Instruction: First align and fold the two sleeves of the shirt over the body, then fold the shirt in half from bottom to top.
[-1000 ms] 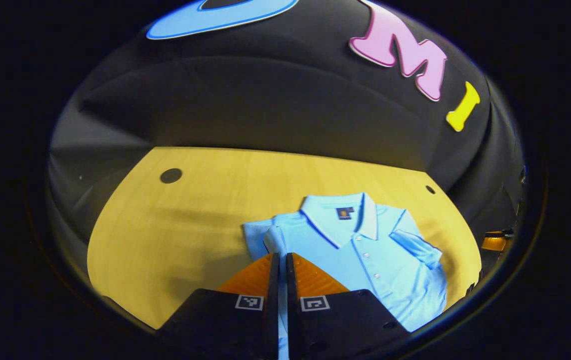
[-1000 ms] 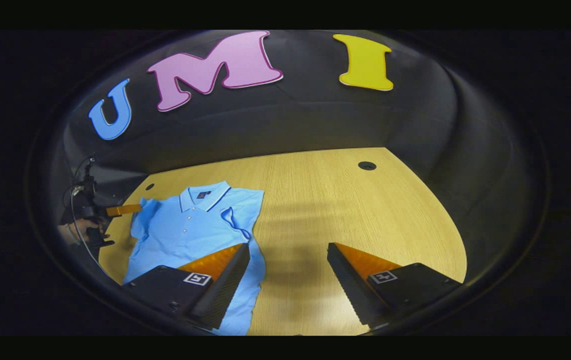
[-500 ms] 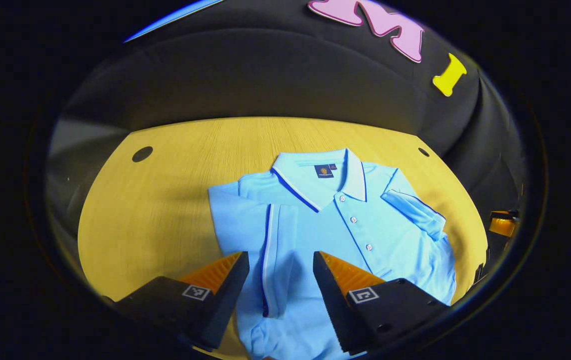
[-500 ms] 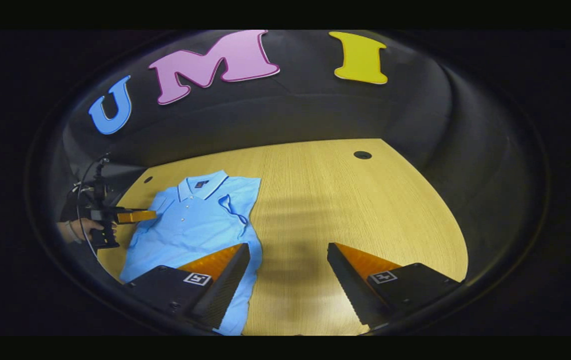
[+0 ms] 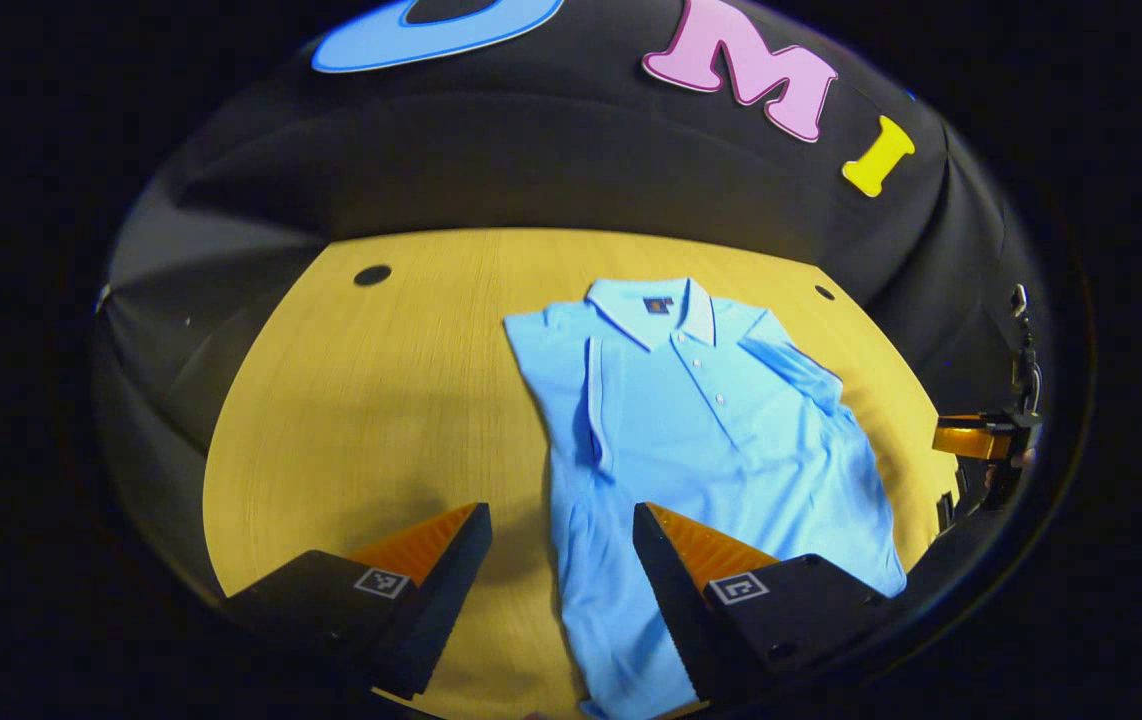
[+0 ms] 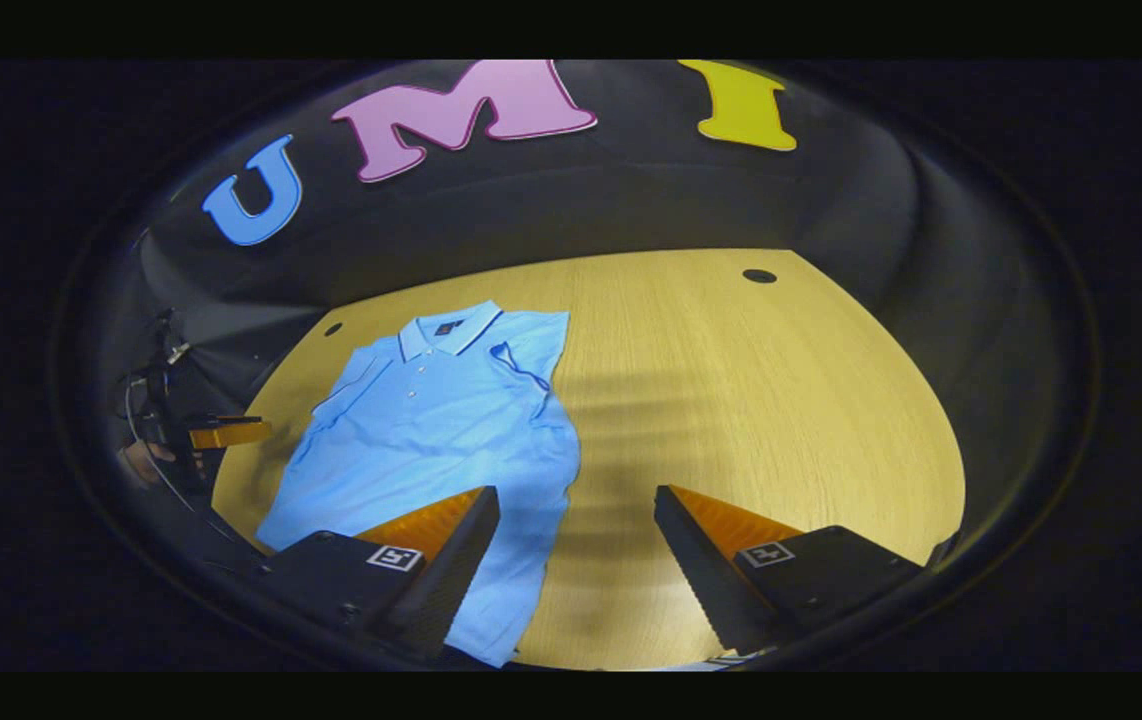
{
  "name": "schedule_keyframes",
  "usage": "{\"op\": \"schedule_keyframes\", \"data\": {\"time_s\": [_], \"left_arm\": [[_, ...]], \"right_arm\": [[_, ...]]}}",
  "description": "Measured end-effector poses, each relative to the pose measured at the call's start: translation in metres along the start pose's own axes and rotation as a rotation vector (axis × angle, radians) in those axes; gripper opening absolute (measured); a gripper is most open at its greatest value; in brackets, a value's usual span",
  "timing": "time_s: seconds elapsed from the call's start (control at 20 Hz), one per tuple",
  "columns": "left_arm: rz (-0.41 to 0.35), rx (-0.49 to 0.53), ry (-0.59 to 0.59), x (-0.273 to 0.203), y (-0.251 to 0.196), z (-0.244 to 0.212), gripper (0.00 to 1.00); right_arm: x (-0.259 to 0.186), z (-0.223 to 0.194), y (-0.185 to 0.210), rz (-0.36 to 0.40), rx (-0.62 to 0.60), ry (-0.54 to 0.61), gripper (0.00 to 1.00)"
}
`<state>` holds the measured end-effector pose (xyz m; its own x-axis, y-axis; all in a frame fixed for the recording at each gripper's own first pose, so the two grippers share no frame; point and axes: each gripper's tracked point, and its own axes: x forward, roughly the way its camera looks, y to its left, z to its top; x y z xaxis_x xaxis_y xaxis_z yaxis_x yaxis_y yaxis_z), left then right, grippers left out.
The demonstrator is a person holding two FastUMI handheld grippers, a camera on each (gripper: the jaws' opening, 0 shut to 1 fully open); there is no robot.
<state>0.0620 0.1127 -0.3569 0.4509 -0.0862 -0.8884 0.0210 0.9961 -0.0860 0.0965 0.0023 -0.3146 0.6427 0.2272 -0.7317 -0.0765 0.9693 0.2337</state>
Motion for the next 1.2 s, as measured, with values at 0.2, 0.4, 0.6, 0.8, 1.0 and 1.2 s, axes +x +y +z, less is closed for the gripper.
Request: {"op": "schedule_keyframes", "data": {"time_s": [0.2,0.4,0.6,0.8,1.0,1.2], "left_arm": [[0.004,-0.038,0.097,-0.031,0.0,-0.072,0.93],[-0.014,-0.058,0.167,-0.046,-0.009,-0.119,0.93],[-0.057,-0.064,0.208,-0.052,-0.022,-0.145,0.93],[-0.071,-0.053,0.258,-0.056,-0.028,-0.167,0.93],[-0.082,-0.019,0.281,-0.059,-0.034,-0.173,0.94],[-0.028,0.049,0.303,-0.054,-0.029,-0.179,0.93]], "right_arm": [[-0.015,-0.041,0.015,0.021,0.018,0.041,0.98],[-0.029,-0.085,0.017,0.006,0.074,0.09,0.98],[-0.041,-0.134,0.022,0.003,0.126,0.161,0.98],[-0.044,-0.167,0.044,0.049,0.197,0.238,0.98],[-0.041,-0.182,0.065,0.085,0.207,0.283,0.92],[-0.034,-0.182,0.079,0.108,0.217,0.304,0.95]]}}
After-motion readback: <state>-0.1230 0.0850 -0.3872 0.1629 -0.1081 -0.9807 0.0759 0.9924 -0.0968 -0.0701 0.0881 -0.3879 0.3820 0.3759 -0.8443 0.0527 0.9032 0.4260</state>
